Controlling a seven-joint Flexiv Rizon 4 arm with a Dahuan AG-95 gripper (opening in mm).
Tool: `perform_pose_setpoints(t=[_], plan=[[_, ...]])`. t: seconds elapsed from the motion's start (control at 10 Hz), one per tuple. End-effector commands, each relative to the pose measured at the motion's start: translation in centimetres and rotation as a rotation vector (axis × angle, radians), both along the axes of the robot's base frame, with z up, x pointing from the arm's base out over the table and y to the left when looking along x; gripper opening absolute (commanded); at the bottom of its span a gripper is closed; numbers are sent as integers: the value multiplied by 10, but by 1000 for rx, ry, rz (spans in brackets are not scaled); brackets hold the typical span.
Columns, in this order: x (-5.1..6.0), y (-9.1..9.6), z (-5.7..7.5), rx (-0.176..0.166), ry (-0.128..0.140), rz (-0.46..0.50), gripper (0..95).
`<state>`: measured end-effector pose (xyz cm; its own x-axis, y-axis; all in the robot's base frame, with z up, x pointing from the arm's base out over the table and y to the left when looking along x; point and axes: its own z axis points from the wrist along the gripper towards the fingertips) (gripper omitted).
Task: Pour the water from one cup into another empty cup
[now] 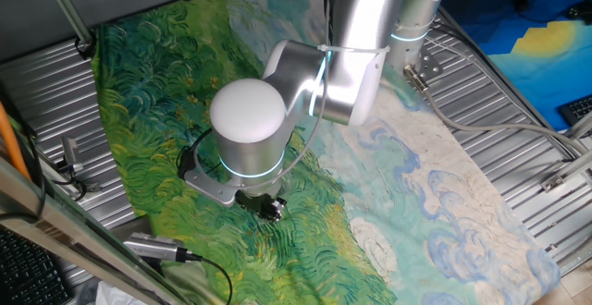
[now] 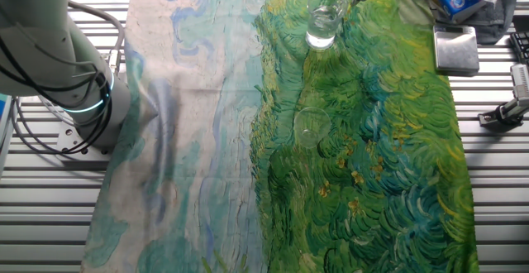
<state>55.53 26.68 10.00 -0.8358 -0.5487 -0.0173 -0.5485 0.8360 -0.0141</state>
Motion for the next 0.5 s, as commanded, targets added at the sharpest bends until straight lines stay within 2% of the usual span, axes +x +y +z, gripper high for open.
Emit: perform_pose_setpoints(t=[0.1, 0.5], plan=[[0, 0, -2, -1, -4, 7, 380], [-1, -1, -6, -5, 12, 38, 380]])
